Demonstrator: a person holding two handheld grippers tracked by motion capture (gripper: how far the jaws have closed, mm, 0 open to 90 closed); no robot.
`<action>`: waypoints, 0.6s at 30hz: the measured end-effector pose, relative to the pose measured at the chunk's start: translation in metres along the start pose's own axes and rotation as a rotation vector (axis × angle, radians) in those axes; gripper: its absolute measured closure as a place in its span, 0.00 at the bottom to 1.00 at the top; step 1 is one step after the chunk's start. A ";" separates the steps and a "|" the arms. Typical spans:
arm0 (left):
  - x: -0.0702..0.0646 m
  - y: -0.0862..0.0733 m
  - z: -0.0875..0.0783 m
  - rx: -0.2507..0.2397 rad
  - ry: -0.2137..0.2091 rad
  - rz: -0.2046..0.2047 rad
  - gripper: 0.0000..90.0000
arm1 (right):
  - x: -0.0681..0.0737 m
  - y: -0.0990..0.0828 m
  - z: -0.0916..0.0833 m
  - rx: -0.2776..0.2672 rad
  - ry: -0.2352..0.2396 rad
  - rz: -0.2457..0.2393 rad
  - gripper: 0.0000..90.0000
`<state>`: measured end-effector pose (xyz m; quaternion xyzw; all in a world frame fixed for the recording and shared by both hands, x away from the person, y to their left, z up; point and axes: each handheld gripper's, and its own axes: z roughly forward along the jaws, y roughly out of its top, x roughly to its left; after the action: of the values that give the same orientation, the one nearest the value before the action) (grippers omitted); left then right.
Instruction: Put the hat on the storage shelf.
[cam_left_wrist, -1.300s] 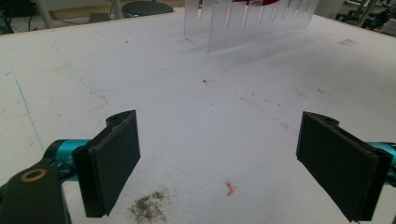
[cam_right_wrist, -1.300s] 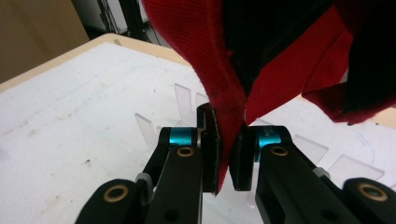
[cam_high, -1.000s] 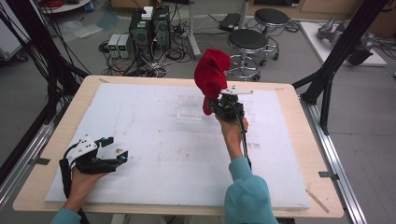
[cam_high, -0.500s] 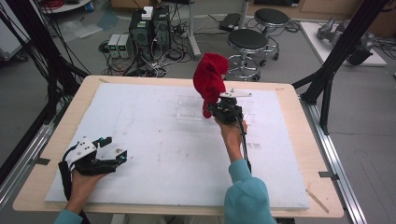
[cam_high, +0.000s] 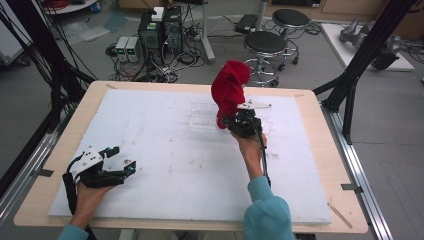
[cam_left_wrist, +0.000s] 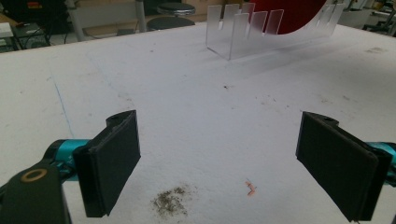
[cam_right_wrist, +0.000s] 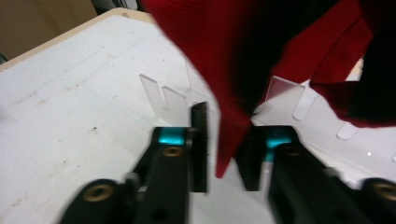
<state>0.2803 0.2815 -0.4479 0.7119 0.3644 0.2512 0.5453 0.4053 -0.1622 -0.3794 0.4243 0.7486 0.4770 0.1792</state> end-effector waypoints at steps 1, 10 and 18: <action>0.000 0.000 0.000 -0.001 -0.002 -0.001 0.16 | 0.002 0.001 -0.001 0.004 -0.002 -0.012 0.77; 0.000 0.000 0.000 -0.003 0.003 -0.004 0.16 | 0.005 -0.003 -0.032 -0.033 -0.064 0.011 0.35; 0.001 -0.001 -0.002 -0.023 -0.002 -0.012 0.16 | 0.012 -0.015 -0.091 -0.081 -0.042 -0.018 0.15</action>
<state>0.2790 0.2836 -0.4482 0.7034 0.3654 0.2516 0.5554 0.3299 -0.2062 -0.3470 0.4200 0.7285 0.4962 0.2160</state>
